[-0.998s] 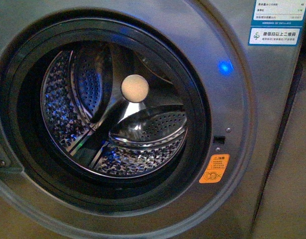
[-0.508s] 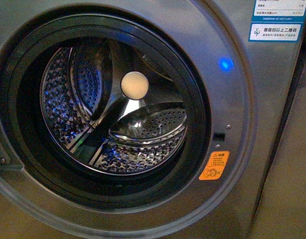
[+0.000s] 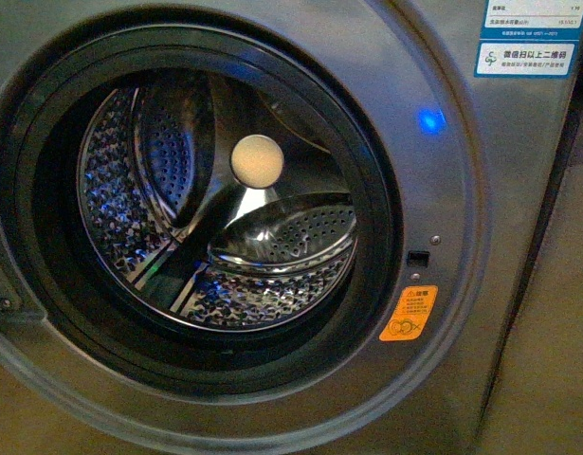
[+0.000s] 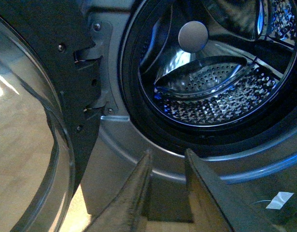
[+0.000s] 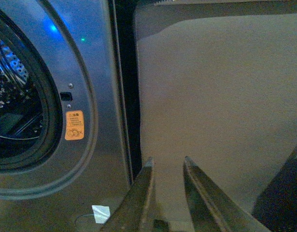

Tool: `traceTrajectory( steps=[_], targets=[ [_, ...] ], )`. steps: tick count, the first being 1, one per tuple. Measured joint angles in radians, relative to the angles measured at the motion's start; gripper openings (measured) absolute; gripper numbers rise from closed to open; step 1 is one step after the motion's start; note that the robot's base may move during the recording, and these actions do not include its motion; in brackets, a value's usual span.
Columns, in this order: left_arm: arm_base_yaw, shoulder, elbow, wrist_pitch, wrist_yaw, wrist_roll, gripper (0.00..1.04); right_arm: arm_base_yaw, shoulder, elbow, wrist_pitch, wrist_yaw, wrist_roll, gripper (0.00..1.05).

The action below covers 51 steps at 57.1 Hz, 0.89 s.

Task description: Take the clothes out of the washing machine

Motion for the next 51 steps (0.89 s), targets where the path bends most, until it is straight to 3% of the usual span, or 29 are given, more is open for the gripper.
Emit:
traceTrajectory(
  steps=[22, 25, 51],
  targets=[
    [0.000, 0.000, 0.000, 0.000, 0.001, 0.001, 1.00, 0.000, 0.000, 0.000, 0.000, 0.000, 0.000, 0.94],
    [0.000, 0.000, 0.000, 0.000, 0.001, 0.000, 0.98, 0.000, 0.000, 0.000, 0.000, 0.000, 0.000, 0.99],
    [0.000, 0.000, 0.000, 0.000, 0.001, 0.000, 0.98, 0.000, 0.000, 0.000, 0.000, 0.000, 0.000, 0.97]
  ],
)
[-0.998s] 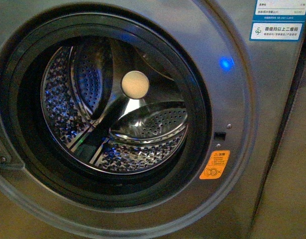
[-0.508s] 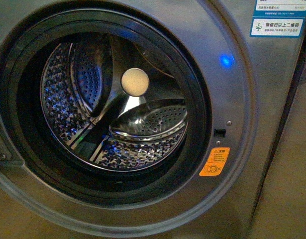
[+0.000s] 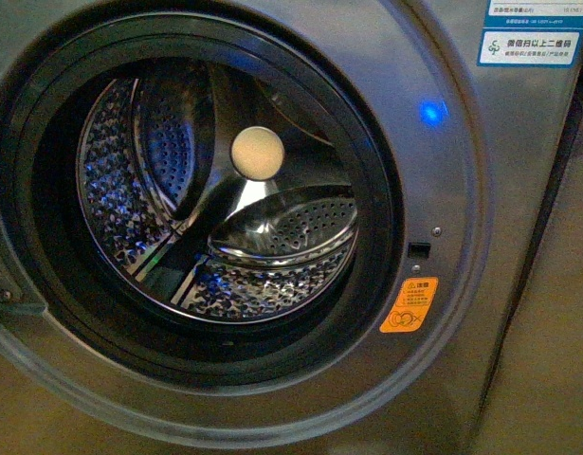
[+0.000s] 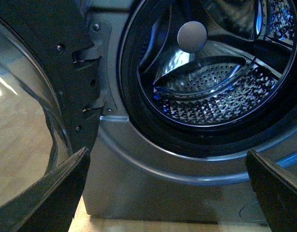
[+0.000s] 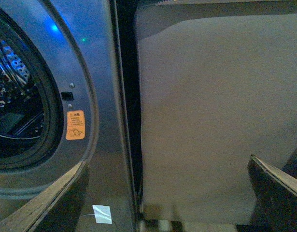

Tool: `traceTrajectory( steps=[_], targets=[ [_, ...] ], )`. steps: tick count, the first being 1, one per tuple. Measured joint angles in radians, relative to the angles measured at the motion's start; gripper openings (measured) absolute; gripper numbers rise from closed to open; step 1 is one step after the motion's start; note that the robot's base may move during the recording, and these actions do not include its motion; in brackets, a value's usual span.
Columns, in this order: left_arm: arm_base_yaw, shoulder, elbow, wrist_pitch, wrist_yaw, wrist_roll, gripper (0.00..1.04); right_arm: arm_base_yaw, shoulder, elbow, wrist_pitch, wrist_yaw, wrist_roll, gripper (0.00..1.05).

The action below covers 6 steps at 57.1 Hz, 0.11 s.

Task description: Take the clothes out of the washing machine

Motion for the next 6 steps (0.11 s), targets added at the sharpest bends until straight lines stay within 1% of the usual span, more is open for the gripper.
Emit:
traceTrajectory(
  steps=[6],
  targets=[
    [0.000, 0.000, 0.000, 0.000, 0.000, 0.000, 0.98, 0.000, 0.000, 0.000, 0.000, 0.000, 0.000, 0.97]
  ],
)
